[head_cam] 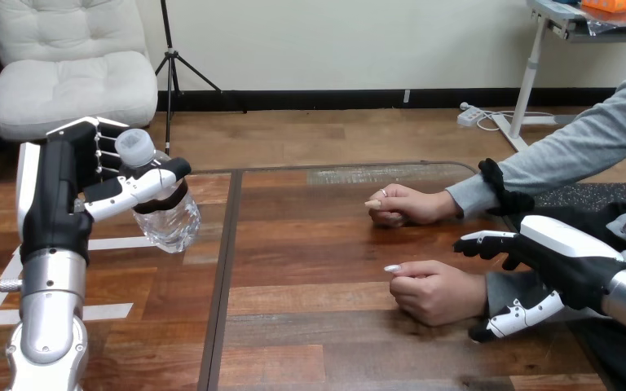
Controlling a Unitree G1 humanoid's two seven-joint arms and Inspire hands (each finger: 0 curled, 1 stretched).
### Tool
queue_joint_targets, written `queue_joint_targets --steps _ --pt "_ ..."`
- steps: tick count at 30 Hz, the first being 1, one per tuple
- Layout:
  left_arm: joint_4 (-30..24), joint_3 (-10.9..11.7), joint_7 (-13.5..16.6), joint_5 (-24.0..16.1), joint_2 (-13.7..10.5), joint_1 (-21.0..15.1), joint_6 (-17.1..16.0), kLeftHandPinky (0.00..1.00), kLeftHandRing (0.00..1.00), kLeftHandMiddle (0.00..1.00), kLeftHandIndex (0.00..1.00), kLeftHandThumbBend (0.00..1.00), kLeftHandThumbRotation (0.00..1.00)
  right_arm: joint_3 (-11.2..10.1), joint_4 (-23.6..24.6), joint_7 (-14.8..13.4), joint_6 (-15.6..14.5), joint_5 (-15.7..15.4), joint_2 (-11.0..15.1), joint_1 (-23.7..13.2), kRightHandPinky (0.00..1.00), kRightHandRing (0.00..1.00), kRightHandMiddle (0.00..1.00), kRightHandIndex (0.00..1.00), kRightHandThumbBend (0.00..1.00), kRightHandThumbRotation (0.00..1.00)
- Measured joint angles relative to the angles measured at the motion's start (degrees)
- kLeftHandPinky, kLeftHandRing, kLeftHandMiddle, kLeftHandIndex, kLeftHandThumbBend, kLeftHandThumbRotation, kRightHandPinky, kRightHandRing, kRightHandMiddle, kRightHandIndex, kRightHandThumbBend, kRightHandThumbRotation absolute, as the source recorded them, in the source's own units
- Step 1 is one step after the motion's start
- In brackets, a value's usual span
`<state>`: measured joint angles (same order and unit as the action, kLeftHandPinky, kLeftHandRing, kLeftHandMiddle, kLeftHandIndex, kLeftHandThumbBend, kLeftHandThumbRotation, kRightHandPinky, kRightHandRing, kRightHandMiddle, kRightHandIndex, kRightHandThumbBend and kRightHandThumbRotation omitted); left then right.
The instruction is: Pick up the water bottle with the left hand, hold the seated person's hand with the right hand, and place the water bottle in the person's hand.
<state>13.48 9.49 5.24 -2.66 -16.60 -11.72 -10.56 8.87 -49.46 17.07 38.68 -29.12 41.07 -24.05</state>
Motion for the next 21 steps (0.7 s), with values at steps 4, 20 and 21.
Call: queue_joint_targets --steps 4,20,21 --pt "-0.01 0.11 0.0 0.01 0.0 0.04 0.26 0.33 0.38 0.41 0.4 0.74 0.0 0.63 -1.48 -0.02 0.01 -0.7 0.0 -1.08 0.76 0.85 0.86 0.86 1.0 0.29" --pt "-0.02 0.18 -0.05 0.02 0.01 0.4 0.33 0.33 0.38 0.41 0.4 0.74 0.0 2.51 -4.72 0.01 -0.83 -2.13 0.02 -4.41 0.78 0.86 0.87 0.86 1.0 0.21" --pt "-0.02 0.19 -0.07 0.04 0.01 0.42 0.33 0.33 0.38 0.41 0.4 0.74 0.0 2.51 -4.79 0.01 -0.86 -2.21 0.03 -4.52 0.77 0.86 0.86 0.85 1.0 0.21"
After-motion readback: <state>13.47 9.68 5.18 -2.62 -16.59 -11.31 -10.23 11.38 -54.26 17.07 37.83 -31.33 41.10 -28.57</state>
